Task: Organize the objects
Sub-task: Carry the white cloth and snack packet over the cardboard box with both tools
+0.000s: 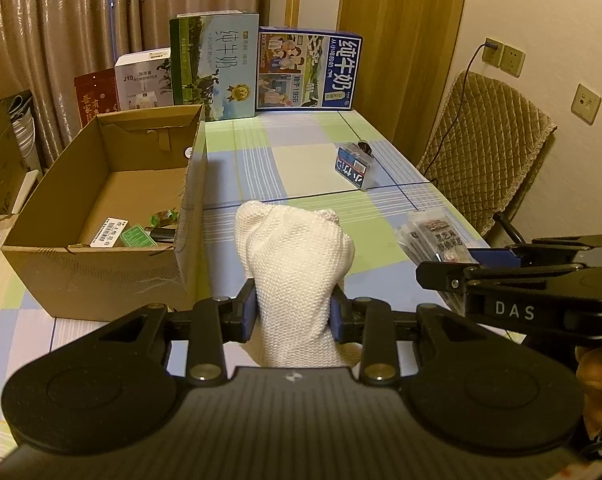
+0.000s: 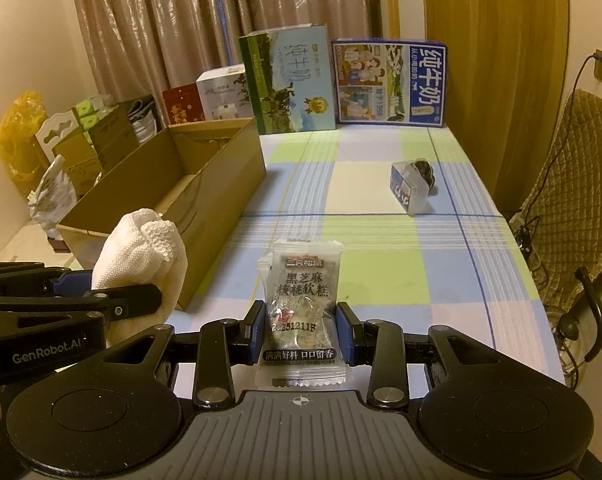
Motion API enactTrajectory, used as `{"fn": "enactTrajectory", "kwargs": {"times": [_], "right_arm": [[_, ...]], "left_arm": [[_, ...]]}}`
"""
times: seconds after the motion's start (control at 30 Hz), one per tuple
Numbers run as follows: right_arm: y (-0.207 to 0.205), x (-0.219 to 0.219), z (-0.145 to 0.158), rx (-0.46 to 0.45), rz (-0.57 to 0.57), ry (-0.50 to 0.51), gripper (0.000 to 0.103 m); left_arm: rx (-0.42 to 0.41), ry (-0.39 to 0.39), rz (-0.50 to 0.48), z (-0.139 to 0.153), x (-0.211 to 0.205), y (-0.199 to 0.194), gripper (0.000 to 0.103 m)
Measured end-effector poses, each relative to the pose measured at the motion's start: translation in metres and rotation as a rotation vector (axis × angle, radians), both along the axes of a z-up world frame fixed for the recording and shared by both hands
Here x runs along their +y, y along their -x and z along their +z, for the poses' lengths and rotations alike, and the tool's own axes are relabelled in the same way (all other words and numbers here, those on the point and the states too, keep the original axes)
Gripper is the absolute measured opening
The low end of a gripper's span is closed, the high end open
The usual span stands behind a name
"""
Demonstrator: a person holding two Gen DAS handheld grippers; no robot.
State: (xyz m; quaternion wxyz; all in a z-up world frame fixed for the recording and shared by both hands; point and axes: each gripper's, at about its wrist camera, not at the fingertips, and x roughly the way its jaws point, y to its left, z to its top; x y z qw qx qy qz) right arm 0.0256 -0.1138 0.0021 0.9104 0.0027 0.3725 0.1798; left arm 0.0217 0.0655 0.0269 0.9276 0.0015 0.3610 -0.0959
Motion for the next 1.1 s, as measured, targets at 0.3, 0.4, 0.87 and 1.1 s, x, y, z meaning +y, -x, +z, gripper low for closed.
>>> {"fn": "enactTrajectory", "kwargs": {"times": [0.3,0.4,0.87,1.1], "right_arm": [[0.000,0.002,0.000,0.001,0.002,-0.002,0.034],[0.000,0.004,0.000,0.001,0.006,-0.004,0.034],[-0.013,0.069,0.014,-0.025,0.142,-0.024,0.034],[-0.034,0.118,0.022,-0.040,0.222,-0.035,0.034]], "left_arm": [[0.000,0.002,0.001,0.000,0.001,0.000,0.030],[-0.002,0.001,0.002,0.001,0.001,0.001,0.030],[-0.036,-0.032,0.093,0.022,0.056,0.006,0.030],[-0.047,-0.083,0.156,0.033,0.105,-0.004,0.030]]}}
